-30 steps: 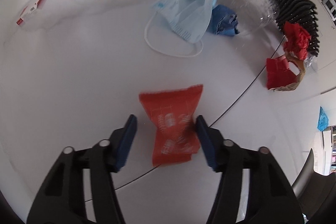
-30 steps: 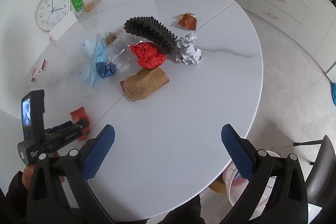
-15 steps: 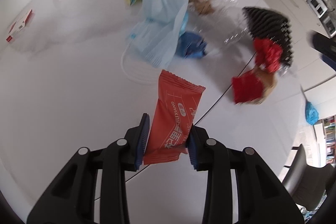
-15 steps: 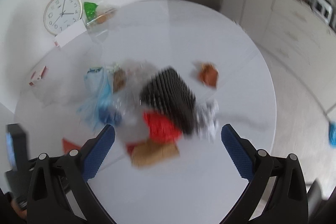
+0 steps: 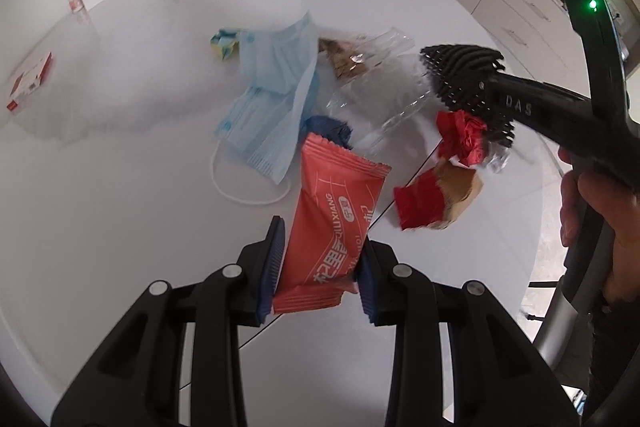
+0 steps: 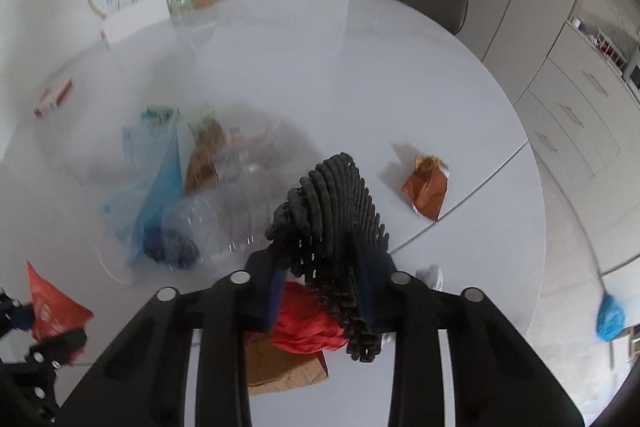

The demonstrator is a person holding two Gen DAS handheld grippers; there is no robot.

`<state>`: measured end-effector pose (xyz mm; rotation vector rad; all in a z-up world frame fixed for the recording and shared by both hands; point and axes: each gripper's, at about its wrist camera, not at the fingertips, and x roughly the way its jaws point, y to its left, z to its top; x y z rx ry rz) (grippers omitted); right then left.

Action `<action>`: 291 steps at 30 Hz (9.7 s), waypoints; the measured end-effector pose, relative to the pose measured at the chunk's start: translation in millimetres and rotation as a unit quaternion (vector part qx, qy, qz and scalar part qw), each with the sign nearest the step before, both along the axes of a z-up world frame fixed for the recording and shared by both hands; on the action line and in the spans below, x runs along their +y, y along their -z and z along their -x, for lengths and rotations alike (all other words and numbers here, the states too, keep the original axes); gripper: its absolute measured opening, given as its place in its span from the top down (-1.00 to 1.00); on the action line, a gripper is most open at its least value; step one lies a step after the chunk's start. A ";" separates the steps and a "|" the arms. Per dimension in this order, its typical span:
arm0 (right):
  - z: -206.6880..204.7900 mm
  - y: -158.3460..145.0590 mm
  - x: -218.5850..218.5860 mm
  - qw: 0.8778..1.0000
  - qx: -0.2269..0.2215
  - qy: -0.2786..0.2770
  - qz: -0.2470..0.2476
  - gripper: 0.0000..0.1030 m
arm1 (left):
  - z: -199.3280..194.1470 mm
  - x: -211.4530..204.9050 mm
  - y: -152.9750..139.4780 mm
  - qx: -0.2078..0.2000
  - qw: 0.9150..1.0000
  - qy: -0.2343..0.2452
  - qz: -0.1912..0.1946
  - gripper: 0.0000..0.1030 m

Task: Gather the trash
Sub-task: 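Carry the wrapper and scrubber to the wastebasket and release both, then move both tools back over the table toward the brown paper bag, then grasp the brown paper bag with the left gripper while the right gripper grasps the crumpled white receipt, then carry the bag and receipt to the wastebasket and release both, then move both tools back over the table toward the red paper and bottle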

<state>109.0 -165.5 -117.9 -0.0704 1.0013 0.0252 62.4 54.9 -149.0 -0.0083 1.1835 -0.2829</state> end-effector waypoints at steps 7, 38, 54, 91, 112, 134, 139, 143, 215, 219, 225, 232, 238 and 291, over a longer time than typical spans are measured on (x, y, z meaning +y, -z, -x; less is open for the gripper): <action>12.9 -37.6 -26.7 0.993 -0.031 0.025 -0.108 0.64 | 5.5 -14.1 -23.3 -0.016 1.000 0.013 0.012 0.36; 361.4 -28.9 -223.7 0.923 -0.010 0.366 -0.116 0.64 | 165.0 -273.4 -50.0 0.007 0.924 0.380 0.043 0.36; 468.5 -6.7 -264.2 0.877 -0.012 0.462 -0.131 0.65 | 265.2 -386.5 -9.8 0.068 0.835 0.546 0.021 -0.07; 384.1 21.9 -209.7 0.902 0.049 0.402 -0.147 -0.93 | 161.4 -252.7 -69.8 -0.088 0.940 0.330 0.011 -0.84; 295.8 -8.2 -155.6 0.949 0.031 0.299 -0.092 -0.95 | 78.5 -156.7 -44.5 -0.105 0.976 0.189 -0.025 -0.84; 176.7 10.4 -139.1 0.961 0.063 0.237 -0.126 -0.95 | -31.8 -166.6 68.8 -0.048 0.954 0.269 -0.120 -0.57; 154.2 16.3 -139.5 0.967 0.071 0.217 -0.112 -0.95 | -38.6 -164.3 77.6 -0.014 0.964 0.247 -0.097 -0.08; 133.4 17.5 -137.4 0.973 0.069 0.193 -0.110 -0.95 | -35.3 -161.6 75.4 -0.009 0.968 0.234 -0.087 0.03; 437.6 18.1 -269.7 0.883 0.049 0.445 -0.140 -0.02 | 236.3 -353.5 10.2 0.017 0.834 0.551 0.013 0.03; 457.2 23.7 -281.6 0.876 0.051 0.457 -0.144 -0.02 | 255.7 -374.1 15.4 0.019 0.823 0.568 0.008 0.03; 472.6 28.0 -294.1 0.878 0.049 0.453 -0.146 -0.02 | 273.2 -397.0 21.7 0.023 0.814 0.580 -0.004 -0.07; 476.7 32.0 -297.9 0.882 0.050 0.445 -0.148 -0.03 | 268.4 -395.4 8.1 0.000 0.826 0.564 0.002 -0.53; 471.9 40.7 -294.0 0.886 0.059 0.430 -0.160 -0.04 | 268.2 -385.6 -4.7 -0.033 0.829 0.559 -0.007 -0.65; 214.1 6.5 -114.9 0.979 0.073 0.159 -0.101 -0.95 | 68.8 -99.2 -48.5 -0.070 0.991 0.116 -0.015 -0.85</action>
